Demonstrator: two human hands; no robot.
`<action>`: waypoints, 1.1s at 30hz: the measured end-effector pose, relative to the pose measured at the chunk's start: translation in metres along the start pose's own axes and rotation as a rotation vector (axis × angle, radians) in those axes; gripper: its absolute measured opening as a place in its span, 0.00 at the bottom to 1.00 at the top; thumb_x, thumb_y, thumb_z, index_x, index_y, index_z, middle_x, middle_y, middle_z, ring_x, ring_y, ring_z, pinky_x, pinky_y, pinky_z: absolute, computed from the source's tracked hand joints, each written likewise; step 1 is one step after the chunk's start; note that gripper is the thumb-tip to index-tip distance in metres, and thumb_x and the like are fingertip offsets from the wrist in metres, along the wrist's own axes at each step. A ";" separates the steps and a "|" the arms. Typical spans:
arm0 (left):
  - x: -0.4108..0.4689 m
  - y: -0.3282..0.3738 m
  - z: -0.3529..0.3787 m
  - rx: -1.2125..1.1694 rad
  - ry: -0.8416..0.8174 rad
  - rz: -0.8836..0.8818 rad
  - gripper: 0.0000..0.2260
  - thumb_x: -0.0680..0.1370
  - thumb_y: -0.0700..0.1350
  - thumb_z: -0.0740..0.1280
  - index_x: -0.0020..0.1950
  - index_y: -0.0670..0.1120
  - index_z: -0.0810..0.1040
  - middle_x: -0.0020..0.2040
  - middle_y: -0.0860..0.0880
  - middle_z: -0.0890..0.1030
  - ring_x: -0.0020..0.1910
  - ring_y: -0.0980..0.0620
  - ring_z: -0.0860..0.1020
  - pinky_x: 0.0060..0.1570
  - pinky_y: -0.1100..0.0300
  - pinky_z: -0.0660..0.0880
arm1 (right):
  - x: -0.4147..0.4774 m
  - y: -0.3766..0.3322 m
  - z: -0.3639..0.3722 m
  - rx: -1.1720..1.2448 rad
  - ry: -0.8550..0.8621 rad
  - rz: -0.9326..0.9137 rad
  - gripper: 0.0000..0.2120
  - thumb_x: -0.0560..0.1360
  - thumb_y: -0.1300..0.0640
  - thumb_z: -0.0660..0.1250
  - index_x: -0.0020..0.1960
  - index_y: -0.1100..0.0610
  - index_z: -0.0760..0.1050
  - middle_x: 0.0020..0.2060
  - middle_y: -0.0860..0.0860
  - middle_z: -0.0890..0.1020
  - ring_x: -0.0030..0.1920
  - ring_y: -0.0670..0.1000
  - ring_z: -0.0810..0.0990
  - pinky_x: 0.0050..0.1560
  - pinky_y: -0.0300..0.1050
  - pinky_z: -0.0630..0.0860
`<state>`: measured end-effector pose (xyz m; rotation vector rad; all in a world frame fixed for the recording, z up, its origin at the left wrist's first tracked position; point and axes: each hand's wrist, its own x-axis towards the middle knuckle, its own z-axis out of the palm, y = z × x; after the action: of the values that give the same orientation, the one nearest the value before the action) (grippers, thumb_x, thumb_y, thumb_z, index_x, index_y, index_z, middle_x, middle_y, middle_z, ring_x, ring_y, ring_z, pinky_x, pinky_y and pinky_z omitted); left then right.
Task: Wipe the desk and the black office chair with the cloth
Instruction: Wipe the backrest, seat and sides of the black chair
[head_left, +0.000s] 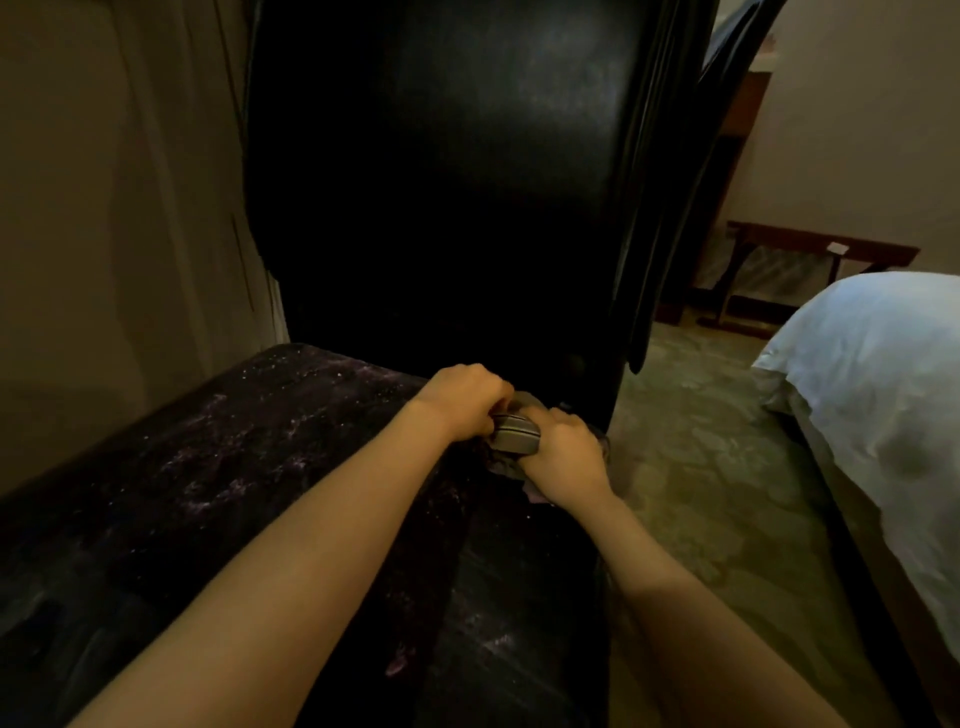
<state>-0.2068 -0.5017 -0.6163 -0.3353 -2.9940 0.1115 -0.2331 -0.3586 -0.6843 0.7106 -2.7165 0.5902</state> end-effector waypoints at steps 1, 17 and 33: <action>-0.004 0.001 0.002 0.008 0.013 -0.028 0.12 0.76 0.41 0.64 0.59 0.46 0.75 0.58 0.44 0.76 0.56 0.45 0.75 0.48 0.55 0.70 | 0.002 0.001 0.000 0.008 -0.006 -0.011 0.17 0.71 0.57 0.66 0.60 0.53 0.76 0.51 0.55 0.79 0.52 0.58 0.76 0.46 0.47 0.72; -0.017 0.027 -0.009 -0.019 0.224 -0.411 0.17 0.78 0.44 0.62 0.66 0.42 0.67 0.62 0.42 0.71 0.62 0.42 0.70 0.56 0.50 0.69 | 0.057 0.021 -0.032 -0.260 -0.073 -0.203 0.28 0.69 0.60 0.69 0.68 0.53 0.68 0.61 0.55 0.75 0.61 0.60 0.71 0.58 0.53 0.68; -0.011 0.044 0.036 -0.204 -0.077 -0.565 0.10 0.77 0.46 0.66 0.57 0.46 0.77 0.59 0.44 0.77 0.58 0.44 0.75 0.56 0.53 0.69 | 0.075 0.040 0.000 0.071 -0.183 0.043 0.20 0.72 0.61 0.65 0.64 0.56 0.73 0.55 0.60 0.78 0.56 0.63 0.76 0.51 0.51 0.73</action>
<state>-0.1911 -0.4631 -0.6568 0.5109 -3.0451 -0.2411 -0.3168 -0.3573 -0.6706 0.7595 -2.8980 0.6648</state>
